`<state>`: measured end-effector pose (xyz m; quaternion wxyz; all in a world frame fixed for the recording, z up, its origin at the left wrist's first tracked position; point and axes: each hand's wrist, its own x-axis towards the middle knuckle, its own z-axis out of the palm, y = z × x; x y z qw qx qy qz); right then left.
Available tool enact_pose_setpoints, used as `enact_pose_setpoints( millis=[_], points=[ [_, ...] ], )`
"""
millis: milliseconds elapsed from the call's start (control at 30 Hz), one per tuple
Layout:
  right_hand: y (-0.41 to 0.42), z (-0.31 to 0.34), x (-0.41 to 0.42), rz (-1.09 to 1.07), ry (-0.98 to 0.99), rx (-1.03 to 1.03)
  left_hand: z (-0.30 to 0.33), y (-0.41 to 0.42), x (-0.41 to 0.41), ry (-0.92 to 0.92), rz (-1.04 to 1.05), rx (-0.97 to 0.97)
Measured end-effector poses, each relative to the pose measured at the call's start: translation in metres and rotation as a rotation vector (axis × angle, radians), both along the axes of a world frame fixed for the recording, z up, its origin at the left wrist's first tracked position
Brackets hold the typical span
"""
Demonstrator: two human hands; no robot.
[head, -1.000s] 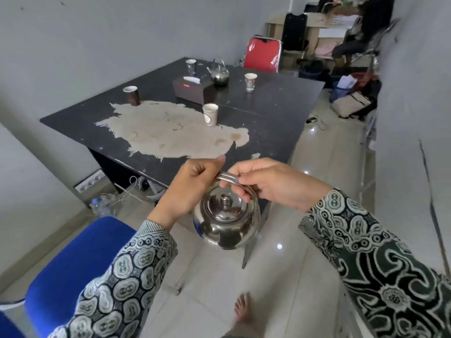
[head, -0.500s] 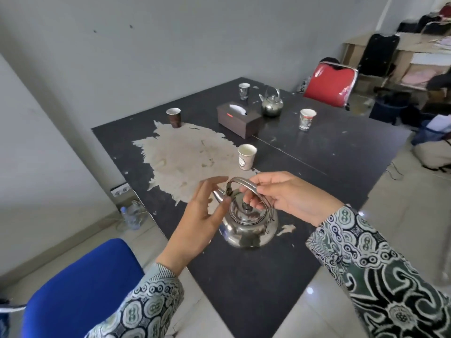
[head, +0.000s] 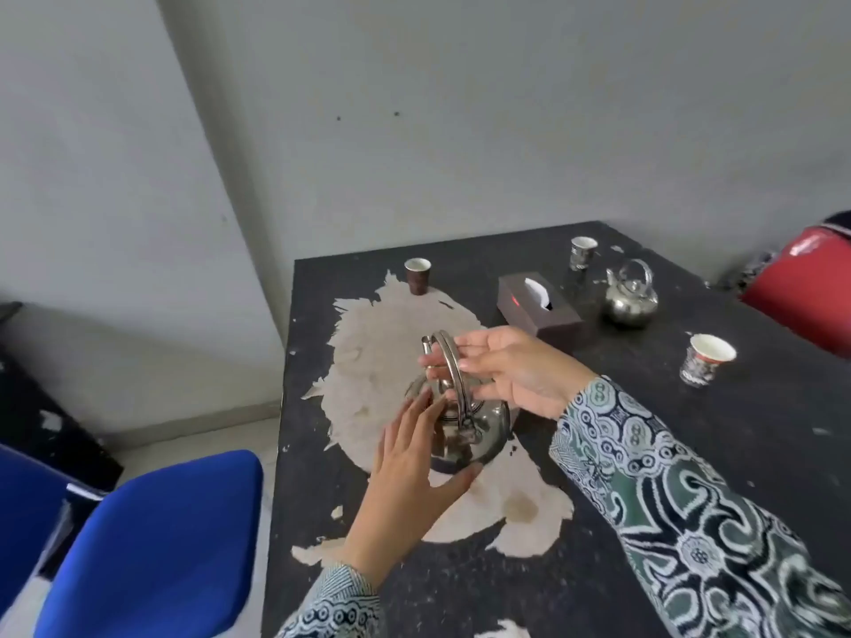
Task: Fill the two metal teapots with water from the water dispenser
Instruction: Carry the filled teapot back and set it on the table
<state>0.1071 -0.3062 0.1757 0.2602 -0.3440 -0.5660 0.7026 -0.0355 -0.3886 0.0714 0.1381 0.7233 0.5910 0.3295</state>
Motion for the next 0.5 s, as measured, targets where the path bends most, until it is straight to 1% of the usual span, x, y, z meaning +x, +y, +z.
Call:
enact_pose_setpoints(
  millis=[133,333,500],
  points=[
    [0.038,0.027,0.009,0.067,0.027,0.038,0.012,0.037,0.024,0.071,0.141,0.115],
    [0.092,0.063,0.01,0.07,0.076,0.074,0.045,0.103,0.035,0.146,0.247,0.192],
    [0.138,0.073,0.004,0.063,0.021,0.052,0.055,0.157,0.036,0.203,0.3,0.119]
  ],
)
